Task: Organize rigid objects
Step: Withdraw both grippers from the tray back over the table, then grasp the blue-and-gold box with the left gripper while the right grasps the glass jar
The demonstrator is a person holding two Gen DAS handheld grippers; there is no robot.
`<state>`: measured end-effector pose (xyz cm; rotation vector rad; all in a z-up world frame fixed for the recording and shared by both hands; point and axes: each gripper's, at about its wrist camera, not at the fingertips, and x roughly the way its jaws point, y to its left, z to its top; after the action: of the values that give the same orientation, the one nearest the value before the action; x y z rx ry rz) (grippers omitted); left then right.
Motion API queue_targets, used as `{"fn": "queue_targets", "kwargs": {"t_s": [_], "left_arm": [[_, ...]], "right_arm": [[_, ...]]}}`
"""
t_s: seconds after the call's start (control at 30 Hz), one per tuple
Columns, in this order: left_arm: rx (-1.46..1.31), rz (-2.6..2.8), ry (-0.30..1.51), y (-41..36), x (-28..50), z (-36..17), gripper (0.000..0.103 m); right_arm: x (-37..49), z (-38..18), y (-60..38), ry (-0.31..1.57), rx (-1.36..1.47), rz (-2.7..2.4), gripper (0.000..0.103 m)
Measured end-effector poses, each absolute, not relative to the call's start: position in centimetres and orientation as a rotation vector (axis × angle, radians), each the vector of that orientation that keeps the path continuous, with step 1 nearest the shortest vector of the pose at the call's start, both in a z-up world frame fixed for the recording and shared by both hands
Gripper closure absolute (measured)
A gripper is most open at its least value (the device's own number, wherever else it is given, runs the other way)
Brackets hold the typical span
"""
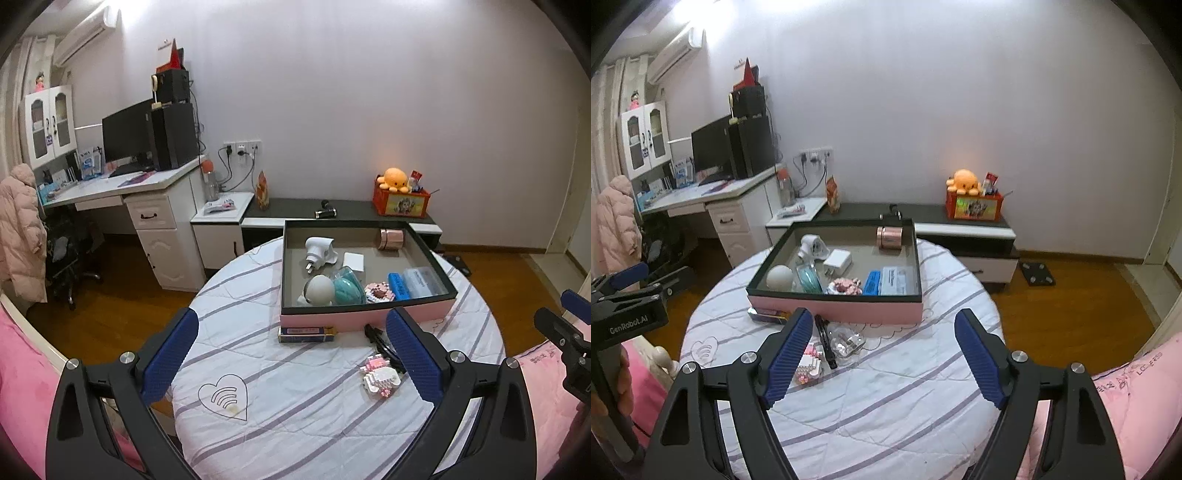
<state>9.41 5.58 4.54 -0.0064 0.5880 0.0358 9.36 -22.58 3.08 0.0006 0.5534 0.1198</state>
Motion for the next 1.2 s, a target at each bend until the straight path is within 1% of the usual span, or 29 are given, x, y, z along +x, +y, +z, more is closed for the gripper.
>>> {"fn": "queue_targets", "kwargs": {"t_s": [0.23,0.57,1.0,1.2], "left_arm": [[0.003,0.036,0.566,5.4,8.1,5.0,0.0],[0.015,0.047,0.571,5.2,8.1,5.1,0.0],[0.03,0.044,0.64,5.2,11.6,3.3,0.0],[0.039,0.046,0.704,5.2,14.1,1.1,0.0]], "right_arm": [[7.8,3.7,-22.2,0.528,-0.021,0.116,0.02],[8.2,3.7,-22.0,0.524,-0.029,0.103,0.02],[10.9,2.7,-21.9,0.573,-0.034,0.096,0.02],[13.2,1.2,-21.5,0.627,-0.056,0.108,0.02]]}}
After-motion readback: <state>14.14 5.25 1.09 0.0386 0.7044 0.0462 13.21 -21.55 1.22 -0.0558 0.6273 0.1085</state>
